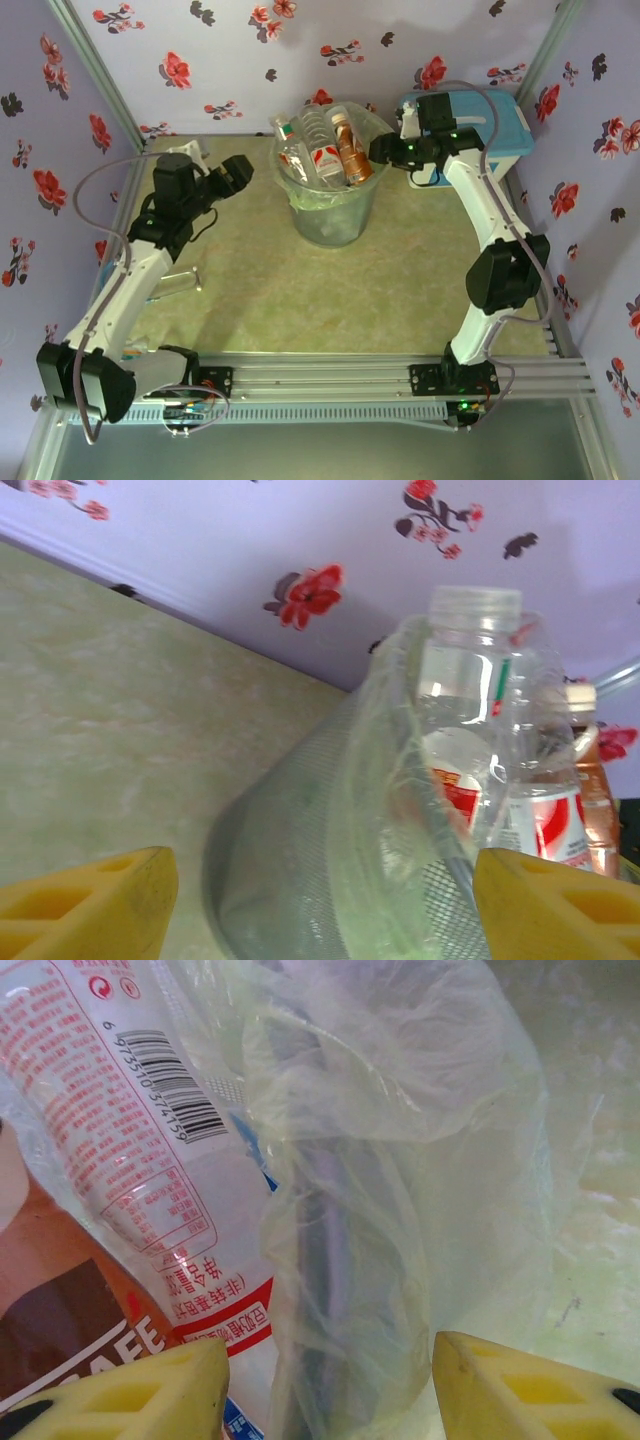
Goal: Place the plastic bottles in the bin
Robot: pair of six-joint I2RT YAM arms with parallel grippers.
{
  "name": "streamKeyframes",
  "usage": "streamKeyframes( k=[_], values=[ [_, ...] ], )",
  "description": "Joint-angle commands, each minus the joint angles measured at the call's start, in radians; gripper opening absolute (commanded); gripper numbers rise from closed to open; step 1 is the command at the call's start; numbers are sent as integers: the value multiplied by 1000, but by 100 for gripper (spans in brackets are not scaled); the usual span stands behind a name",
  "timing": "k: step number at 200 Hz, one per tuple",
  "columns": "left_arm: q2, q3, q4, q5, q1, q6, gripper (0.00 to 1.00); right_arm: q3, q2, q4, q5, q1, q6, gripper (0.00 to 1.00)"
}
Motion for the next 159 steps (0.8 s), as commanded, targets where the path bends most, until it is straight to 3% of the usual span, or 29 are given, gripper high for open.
streamKeyframes(
  k=[1, 29, 63, 111, 159],
  values=[
    [-52, -25, -57, -28, 38, 48, 78, -21, -37, 79, -68, 14, 62, 56],
    [-77, -55, -73, -30, 73, 56, 79, -21, -32, 99, -87, 26, 84, 56],
    [-80, -71, -91, -42, 88, 88, 81, 14, -69, 23, 40, -3, 52, 58],
    [-83, -84, -111, -94, 98, 137, 83, 13, -174, -6, 96, -73, 23, 60],
    [-121, -141, -147, -280, 100, 257, 91, -147, -334, 33, 170, -130, -51, 64]
  ],
)
